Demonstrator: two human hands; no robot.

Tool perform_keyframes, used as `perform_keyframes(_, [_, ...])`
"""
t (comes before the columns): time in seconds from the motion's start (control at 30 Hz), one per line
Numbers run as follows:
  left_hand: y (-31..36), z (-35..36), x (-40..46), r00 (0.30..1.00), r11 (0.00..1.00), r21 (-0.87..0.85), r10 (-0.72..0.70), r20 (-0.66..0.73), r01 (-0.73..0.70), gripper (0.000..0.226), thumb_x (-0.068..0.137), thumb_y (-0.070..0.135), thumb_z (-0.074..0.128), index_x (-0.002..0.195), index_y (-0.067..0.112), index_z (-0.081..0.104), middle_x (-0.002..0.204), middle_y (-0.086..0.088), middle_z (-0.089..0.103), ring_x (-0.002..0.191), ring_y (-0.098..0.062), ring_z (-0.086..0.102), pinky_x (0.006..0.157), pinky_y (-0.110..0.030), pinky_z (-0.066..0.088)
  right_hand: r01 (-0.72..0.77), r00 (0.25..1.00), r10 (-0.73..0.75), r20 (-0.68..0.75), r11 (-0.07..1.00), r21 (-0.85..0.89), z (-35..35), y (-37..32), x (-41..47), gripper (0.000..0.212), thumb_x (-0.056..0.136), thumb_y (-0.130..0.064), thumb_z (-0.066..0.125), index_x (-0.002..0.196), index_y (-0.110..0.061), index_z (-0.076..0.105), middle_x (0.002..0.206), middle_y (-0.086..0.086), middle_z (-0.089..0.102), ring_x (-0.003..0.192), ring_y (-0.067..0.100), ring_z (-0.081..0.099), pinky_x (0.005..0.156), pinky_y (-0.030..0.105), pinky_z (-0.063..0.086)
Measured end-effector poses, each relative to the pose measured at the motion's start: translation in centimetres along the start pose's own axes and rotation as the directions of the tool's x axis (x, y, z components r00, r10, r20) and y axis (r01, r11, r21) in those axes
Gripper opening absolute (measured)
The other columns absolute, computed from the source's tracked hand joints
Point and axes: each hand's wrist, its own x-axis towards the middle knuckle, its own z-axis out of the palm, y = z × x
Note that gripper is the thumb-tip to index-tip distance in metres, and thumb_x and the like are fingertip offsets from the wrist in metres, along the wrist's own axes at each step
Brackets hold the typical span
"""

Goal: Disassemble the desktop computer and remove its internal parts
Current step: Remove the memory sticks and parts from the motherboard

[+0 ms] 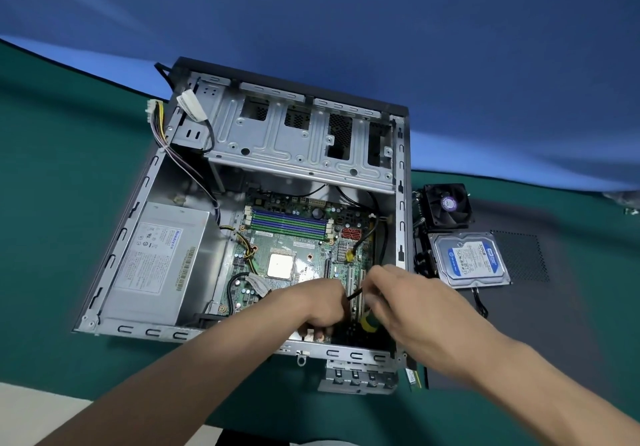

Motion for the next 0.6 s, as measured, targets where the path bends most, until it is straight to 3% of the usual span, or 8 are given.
perform_keyframes(0.07, [0.0, 0.0, 0.0, 1.000, 1.000, -0.021, -0.008, 0.011, 0.008, 0.027, 0.090, 0.000, 0.039, 0.100, -0.003, 0.063, 0.082, -0.010, 0.065, 0.061, -0.022, 0.059, 0.050, -0.031, 0.049, 0.022, 0.999, -0.022, 0.027, 1.000, -0.010, 0.0, 0.0, 0.0, 0.016, 0.092, -0.031, 0.044, 0.107, -0.028, 0.040, 0.107, -0.008, 0.044, 0.094, 0.018, 0.050, 0.079, 0.032, 0.041])
perform_keyframes(0.2, [0.0, -0.1, 0.2, 1.000, 1.000, 0.027, 0.013, -0.015, -0.012, 0.019, 0.089, 0.003, 0.043, 0.092, 0.002, 0.061, 0.076, -0.009, 0.062, 0.061, -0.021, 0.057, 0.056, -0.033, 0.049, 0.030, 0.998, -0.028, 0.047, 0.999, -0.033, -0.2, -0.3, 0.0, 0.024, 0.094, -0.045, 0.041, 0.110, -0.027, 0.044, 0.107, -0.009, 0.044, 0.091, 0.019, 0.054, 0.076, 0.033, 0.040])
perform_keyframes(0.27, [0.0, 0.1, 0.3, 0.999, 0.999, 0.039, 0.006, -0.038, -0.004, 0.019, 0.088, -0.001, 0.039, 0.090, 0.004, 0.058, 0.070, -0.008, 0.058, 0.054, -0.018, 0.055, 0.052, -0.031, 0.049, 0.041, 0.998, -0.041, 0.043, 0.999, -0.008, -0.2, -0.4, 0.1, 0.021, 0.097, -0.039, 0.036, 0.107, -0.024, 0.049, 0.104, -0.008, 0.046, 0.095, 0.020, 0.055, 0.080, 0.034, 0.042])
perform_keyframes(0.33, [0.0, 0.1, 0.3, 0.999, 1.000, 0.018, -0.009, -0.039, 0.009, 0.024, 0.087, -0.003, 0.037, 0.095, 0.001, 0.060, 0.068, -0.008, 0.059, 0.049, -0.016, 0.055, 0.047, -0.030, 0.049, 0.053, 0.997, -0.053, 0.050, 0.999, -0.005, -0.2, -0.4, 0.2, 0.019, 0.093, -0.029, 0.043, 0.110, -0.025, 0.049, 0.106, -0.008, 0.044, 0.100, 0.018, 0.052, 0.086, 0.032, 0.042])
perform_keyframes(0.4, [0.0, 0.0, 0.2, 0.999, 1.000, 0.025, 0.000, -0.044, 0.001, 0.023, 0.088, -0.001, 0.039, 0.097, 0.000, 0.060, 0.070, -0.009, 0.058, 0.053, -0.020, 0.056, 0.048, -0.031, 0.051, 0.039, 0.998, -0.038, 0.043, 0.999, -0.022, -0.2, -0.4, 0.2, 0.022, 0.092, -0.033, 0.045, 0.112, -0.026, 0.047, 0.108, -0.009, 0.045, 0.103, 0.017, 0.049, 0.086, 0.031, 0.041])
perform_keyframes(0.5, [0.1, -0.1, 0.2, 0.996, 0.997, 0.063, 0.038, -0.076, -0.033, 0.016, 0.089, 0.003, 0.042, 0.080, 0.004, 0.056, 0.073, -0.012, 0.056, 0.065, -0.028, 0.057, 0.059, -0.039, 0.052, 0.036, 0.999, -0.036, 0.004, 0.997, -0.064, 0.0, -0.7, 0.4, 0.022, 0.099, -0.038, 0.033, 0.113, -0.026, 0.045, 0.110, -0.007, 0.047, 0.102, 0.020, 0.052, 0.080, 0.033, 0.038])
perform_keyframes(0.6, [0.0, 0.1, 0.0, 0.997, 0.998, 0.040, 0.054, -0.063, -0.052, 0.023, 0.091, 0.007, 0.043, 0.069, 0.008, 0.051, 0.074, -0.015, 0.054, 0.063, -0.028, 0.054, 0.053, -0.036, 0.049, 0.078, 0.996, -0.076, 0.039, 0.996, -0.044, 0.2, -1.2, 0.5, 0.026, 0.091, -0.028, 0.045, 0.117, -0.026, 0.039, 0.114, -0.007, 0.040, 0.107, 0.019, 0.043, 0.084, 0.030, 0.034])
